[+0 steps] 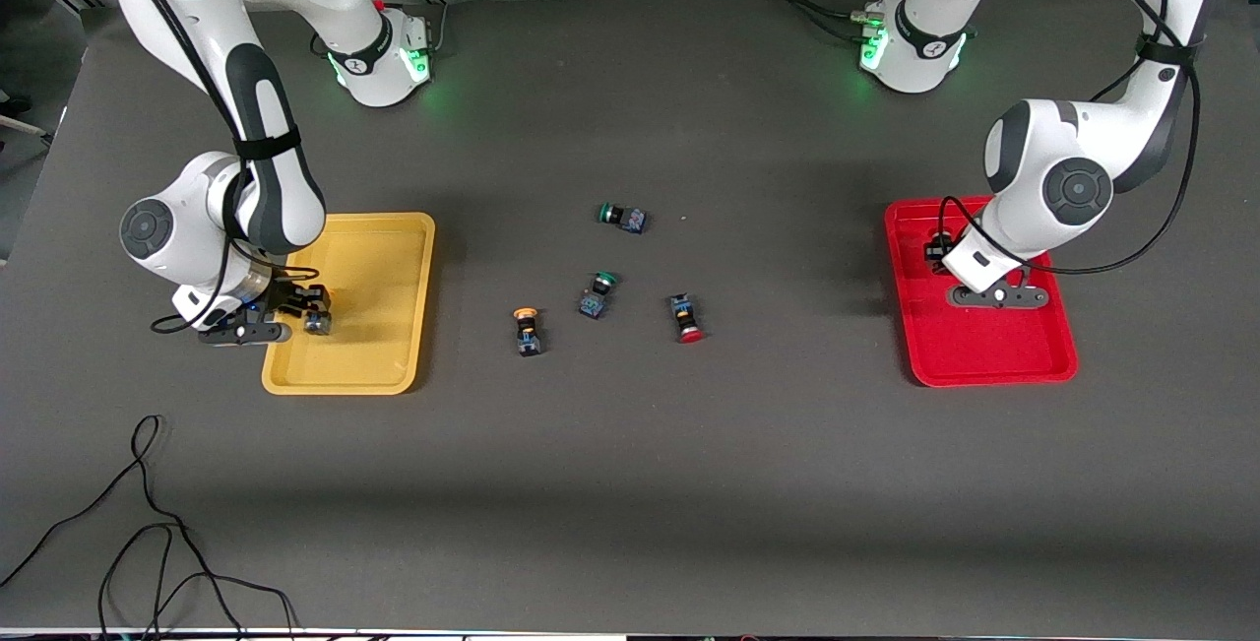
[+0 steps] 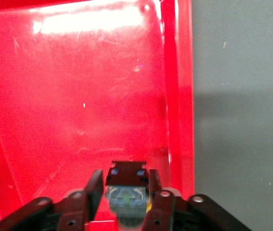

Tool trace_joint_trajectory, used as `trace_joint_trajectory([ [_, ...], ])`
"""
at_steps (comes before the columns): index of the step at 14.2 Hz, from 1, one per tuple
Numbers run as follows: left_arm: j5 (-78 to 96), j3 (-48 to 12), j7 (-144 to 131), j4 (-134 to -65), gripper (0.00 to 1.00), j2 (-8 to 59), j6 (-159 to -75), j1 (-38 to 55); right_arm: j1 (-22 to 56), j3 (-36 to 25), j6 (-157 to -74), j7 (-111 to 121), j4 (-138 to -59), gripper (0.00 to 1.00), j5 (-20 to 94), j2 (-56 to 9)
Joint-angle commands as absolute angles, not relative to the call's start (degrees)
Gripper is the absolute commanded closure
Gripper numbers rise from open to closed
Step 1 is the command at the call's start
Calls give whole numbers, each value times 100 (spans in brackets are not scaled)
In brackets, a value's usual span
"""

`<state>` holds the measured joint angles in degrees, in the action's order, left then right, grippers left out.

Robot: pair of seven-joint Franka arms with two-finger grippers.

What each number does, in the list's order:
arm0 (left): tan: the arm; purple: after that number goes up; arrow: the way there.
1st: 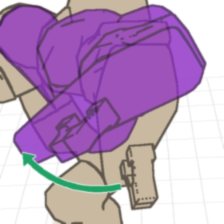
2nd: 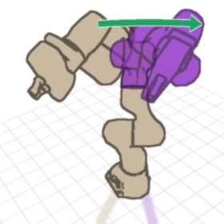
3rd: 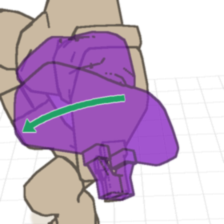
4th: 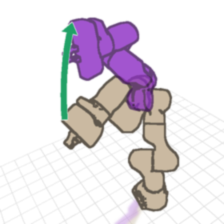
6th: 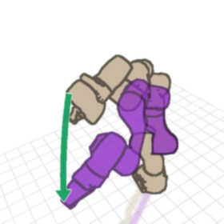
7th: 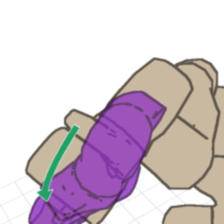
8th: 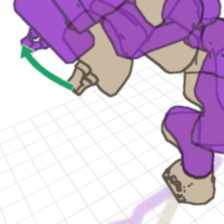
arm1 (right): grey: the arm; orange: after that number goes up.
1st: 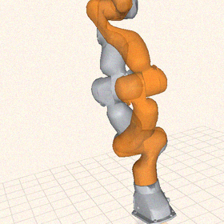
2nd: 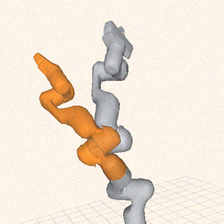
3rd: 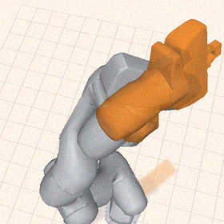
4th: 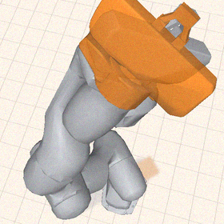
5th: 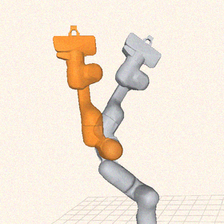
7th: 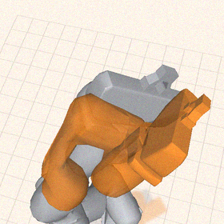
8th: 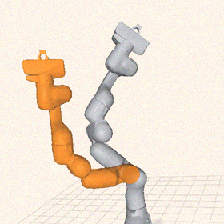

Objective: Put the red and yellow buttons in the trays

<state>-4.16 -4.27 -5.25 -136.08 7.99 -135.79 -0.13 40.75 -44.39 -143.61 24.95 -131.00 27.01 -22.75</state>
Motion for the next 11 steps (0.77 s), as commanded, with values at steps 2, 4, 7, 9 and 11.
trace_joint_trajectory([
  [2, -510, -448, -404, -13703, 1, 492, -13431, -202, 4139, -4692, -13197, 2436, -12281, 0, 2769, -2153],
  [4, -510, -492, -500, -13510, 1, 527, -13359, -115, 4157, -4886, -12327, 2225, -11588, 0, 2262, -2145],
  [7, -396, -545, -972, -12923, 1, 842, -13149, 490, 4253, -4878, -10947, 1303, -10489, 0, 1697, -2145],
  [9, -361, -615, -1982, -12063, 1, 1395, -12720, 1025, 4586, -4887, -10635, 794, -10205, 0, 1705, -2118],
  [11, -291, -633, -2817, -11035, 1, 2088, -12394, 1614, 5034, -4860, -10678, 31, -10204, 0, 1766, -2074],
])
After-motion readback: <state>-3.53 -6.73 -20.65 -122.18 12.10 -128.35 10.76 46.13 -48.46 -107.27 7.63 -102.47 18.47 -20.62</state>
